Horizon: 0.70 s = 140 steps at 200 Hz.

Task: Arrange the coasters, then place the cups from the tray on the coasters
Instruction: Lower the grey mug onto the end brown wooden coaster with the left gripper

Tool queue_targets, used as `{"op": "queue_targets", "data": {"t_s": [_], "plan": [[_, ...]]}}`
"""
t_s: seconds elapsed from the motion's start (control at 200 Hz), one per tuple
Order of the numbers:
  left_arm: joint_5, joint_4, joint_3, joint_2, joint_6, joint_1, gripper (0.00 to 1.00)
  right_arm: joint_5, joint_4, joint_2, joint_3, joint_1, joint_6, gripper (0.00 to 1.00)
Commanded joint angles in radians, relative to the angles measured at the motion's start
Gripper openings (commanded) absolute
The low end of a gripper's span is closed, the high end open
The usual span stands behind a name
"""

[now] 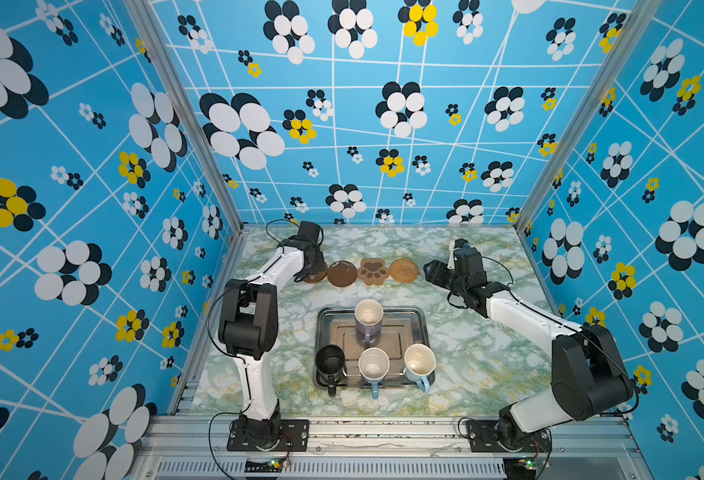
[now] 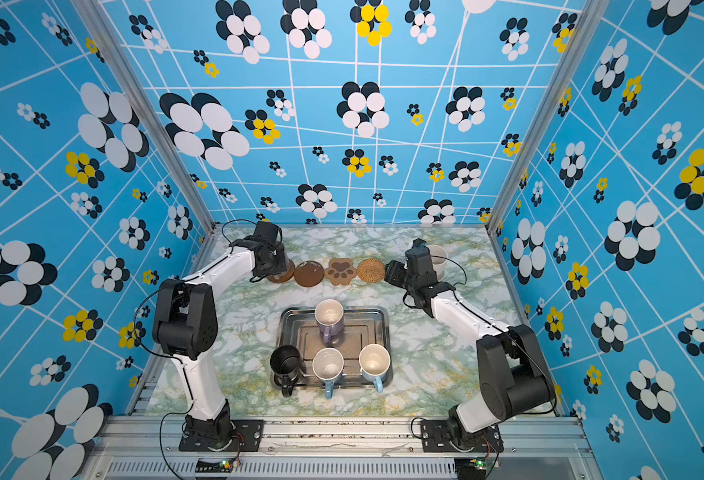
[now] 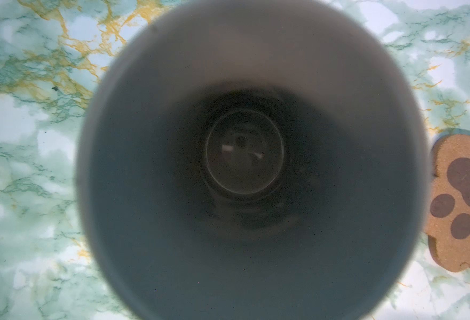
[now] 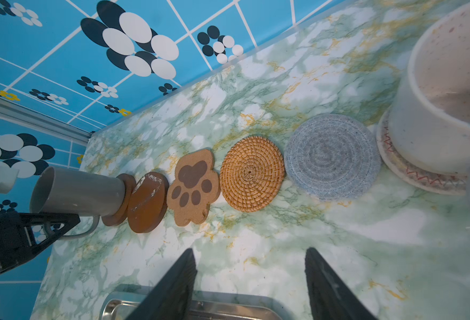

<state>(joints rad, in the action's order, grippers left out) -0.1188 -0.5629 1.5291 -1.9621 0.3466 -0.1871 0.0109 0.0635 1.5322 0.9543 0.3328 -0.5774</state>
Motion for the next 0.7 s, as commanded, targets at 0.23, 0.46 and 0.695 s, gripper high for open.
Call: {"op": "queue_targets", "data": {"t_s": [0.23,0.46,0.695], "plan": [[-0.004,0.006,0.037,-0.002,-0.012,0.002,0.2,0.015,-0.013,-0.008,0.015,-0.006,-0.018,0.65],[-0.007,0.01,0.022,0.009,-0.014,-0.004,0.38,0.009,-0.014,-0.023,0.008,-0.007,-0.019,0.64],[-0.018,0.0,0.013,0.033,-0.021,-0.011,0.52,0.008,-0.017,-0.033,0.003,-0.006,-0.019,0.64]]}}
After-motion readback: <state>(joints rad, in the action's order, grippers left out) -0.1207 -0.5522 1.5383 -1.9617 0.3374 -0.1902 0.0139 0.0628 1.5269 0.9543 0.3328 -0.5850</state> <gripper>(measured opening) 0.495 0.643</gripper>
